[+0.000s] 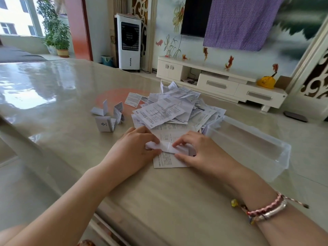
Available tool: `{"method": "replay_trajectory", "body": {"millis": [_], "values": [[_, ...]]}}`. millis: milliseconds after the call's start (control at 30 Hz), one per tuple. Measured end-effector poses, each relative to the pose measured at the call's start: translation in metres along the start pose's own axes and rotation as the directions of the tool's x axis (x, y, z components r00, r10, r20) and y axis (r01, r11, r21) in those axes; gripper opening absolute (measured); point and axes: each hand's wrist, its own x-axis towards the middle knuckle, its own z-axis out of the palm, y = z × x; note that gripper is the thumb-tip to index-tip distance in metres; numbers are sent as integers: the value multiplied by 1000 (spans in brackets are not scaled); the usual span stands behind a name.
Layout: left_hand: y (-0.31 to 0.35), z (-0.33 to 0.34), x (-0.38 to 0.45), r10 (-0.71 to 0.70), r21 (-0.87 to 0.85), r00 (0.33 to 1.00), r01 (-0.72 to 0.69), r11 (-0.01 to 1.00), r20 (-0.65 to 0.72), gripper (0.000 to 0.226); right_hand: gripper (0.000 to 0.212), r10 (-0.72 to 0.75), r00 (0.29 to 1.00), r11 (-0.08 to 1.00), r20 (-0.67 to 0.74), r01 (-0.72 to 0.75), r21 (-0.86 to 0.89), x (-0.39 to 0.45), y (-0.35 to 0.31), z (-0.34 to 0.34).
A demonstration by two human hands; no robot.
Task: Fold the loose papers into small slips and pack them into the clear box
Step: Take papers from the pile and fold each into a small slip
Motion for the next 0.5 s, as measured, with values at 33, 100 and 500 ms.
{"method": "replay_trajectory", "body": {"millis": [33,100,500], "values": [[0,-1,0,3,8,1000,-3,1000,-3,26,26,-4,1000,1000,1,4,-14,0,0,-1],[0,-2,0,14,35,1000,-14,999,-1,27,27,-11,1000,998,-7,11,-63,-1,-1,-1],[16,-2,-3,-65,-237,961,-1,971,-269,58,8,135,945,969,-297,-63,241,0,-6,-1]]}}
